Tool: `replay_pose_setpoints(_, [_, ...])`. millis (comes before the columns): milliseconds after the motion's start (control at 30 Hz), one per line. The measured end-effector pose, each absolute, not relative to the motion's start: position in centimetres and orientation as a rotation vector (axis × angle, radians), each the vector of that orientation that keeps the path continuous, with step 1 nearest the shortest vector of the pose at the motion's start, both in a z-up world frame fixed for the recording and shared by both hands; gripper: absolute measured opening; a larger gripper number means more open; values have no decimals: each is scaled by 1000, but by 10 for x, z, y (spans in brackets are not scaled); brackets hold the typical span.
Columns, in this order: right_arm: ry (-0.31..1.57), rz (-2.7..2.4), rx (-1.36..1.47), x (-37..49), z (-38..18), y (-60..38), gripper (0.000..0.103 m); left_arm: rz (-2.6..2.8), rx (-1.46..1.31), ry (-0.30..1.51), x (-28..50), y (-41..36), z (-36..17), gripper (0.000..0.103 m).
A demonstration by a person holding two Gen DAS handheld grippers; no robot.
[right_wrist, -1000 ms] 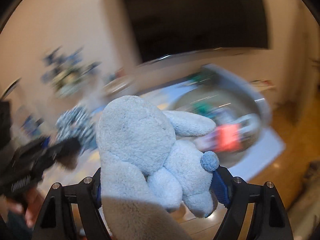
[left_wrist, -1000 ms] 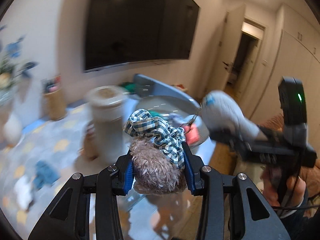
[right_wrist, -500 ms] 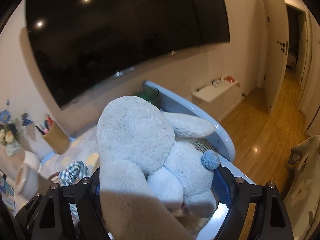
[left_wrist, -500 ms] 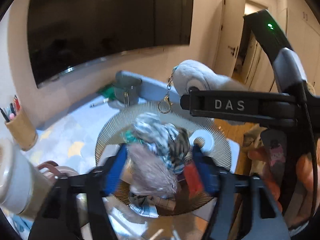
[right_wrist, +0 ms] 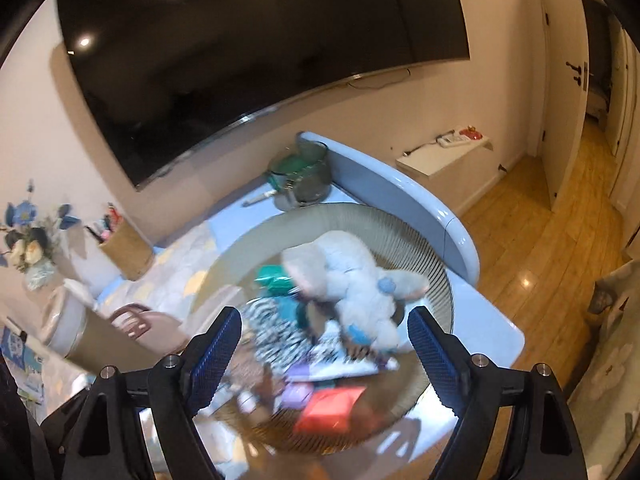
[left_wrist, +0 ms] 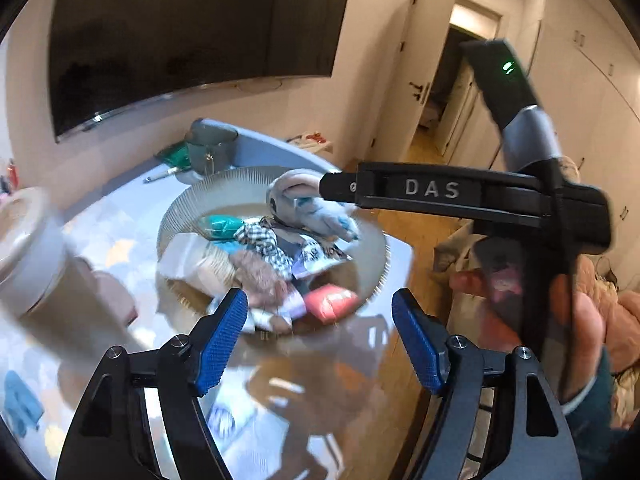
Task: Organize soft objects
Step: 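Move both open grippers back to the remaining items on the bed, then grasp the white fluffy item with the left gripper while the right gripper grasps the blue cloth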
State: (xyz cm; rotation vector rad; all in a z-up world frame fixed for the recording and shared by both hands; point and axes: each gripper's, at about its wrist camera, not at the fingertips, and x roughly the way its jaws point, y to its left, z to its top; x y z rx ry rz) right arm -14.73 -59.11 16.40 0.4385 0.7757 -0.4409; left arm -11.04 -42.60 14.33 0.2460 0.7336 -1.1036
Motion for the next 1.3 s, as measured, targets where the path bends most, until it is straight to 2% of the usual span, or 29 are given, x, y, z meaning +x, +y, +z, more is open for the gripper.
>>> replay_pose_setpoints(133, [711,-384,454,-178,176,-555,84,-1126,180,666,-139,-363,165,73])
replay_pose_setpoints(233, [666,-295,409,-200,184,-518,85,-1045,255,593,-156,-310,172,73])
replay_pose_setpoints(300, [652,-185,357,-213,183,-486,91,-962,294,558,-160,-265,170,74])
replay_pose_setpoints(467, [649,67,315,-221,176,-413,92,-704,232,633,-125,-159,152,76])
replay_pose_setpoints(700, [766,254,174,-147,156,-298,92,-431,41,717,-68,-39,132,76])
replay_pose_setpoints(967, [979,216,196,-39,101,-232,92,-429,46,829,-1,-28,102,76])
replay_pose_setpoints(1300, [982,96,265,67,43,-233,91,-444,-62,940,77,-46,27,76])
